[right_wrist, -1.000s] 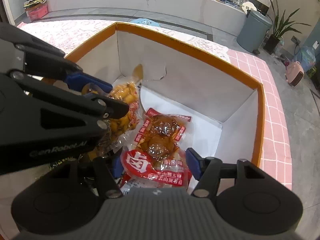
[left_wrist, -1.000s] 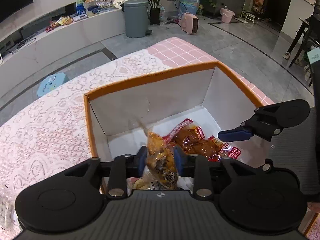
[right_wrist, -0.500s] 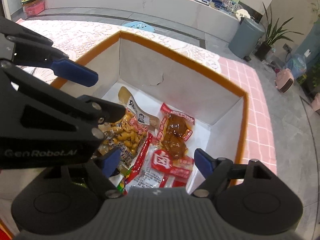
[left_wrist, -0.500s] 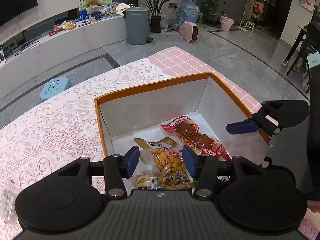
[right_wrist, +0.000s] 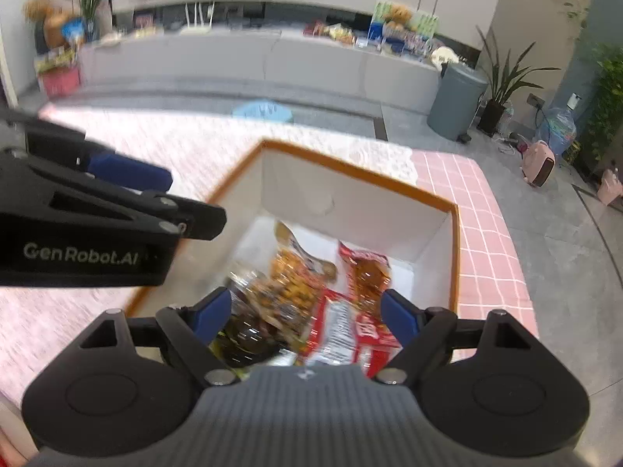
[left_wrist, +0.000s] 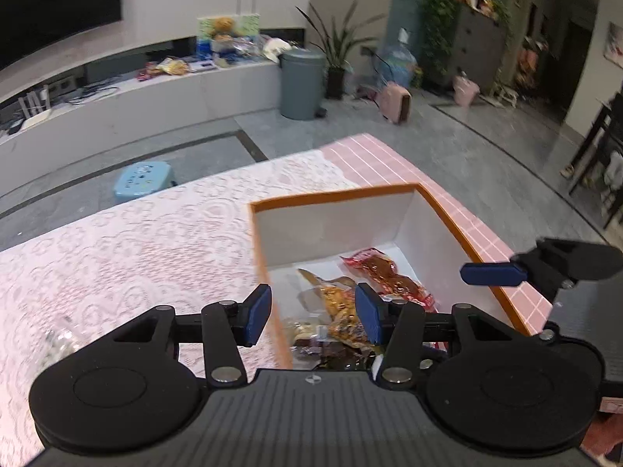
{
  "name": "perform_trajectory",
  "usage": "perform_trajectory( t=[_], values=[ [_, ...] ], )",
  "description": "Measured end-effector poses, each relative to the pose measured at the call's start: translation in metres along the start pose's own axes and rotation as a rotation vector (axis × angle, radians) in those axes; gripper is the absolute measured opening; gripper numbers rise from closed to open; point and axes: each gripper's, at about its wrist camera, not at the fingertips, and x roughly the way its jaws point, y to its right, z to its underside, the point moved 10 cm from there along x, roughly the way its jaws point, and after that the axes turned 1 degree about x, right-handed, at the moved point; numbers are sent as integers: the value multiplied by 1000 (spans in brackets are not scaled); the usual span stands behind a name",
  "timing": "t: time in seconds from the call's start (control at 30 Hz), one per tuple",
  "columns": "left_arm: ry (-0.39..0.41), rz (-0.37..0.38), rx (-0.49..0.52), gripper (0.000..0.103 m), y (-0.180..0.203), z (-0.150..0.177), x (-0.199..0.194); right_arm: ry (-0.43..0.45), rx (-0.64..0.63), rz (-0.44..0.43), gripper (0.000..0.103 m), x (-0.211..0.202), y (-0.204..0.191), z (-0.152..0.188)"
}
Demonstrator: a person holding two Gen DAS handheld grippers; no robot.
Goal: Organize snacks
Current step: 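Withdraw both tools from the box toward the remaining snacks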
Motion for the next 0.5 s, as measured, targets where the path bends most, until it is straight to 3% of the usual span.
perform_trajectory(
  t=[0.13,0.27,0.5],
  values=[
    [25,-28,-44,58,-19,5,-20,58,38,-36,82,-17,-18,-2],
    [28,-8,-117,58,-40,14,-36,111,63,-93,81,-29,-41,-6],
    [52,-63,-169,58,-80,38,-61,158,147,-203,81,-38,-80,-10]
  ],
)
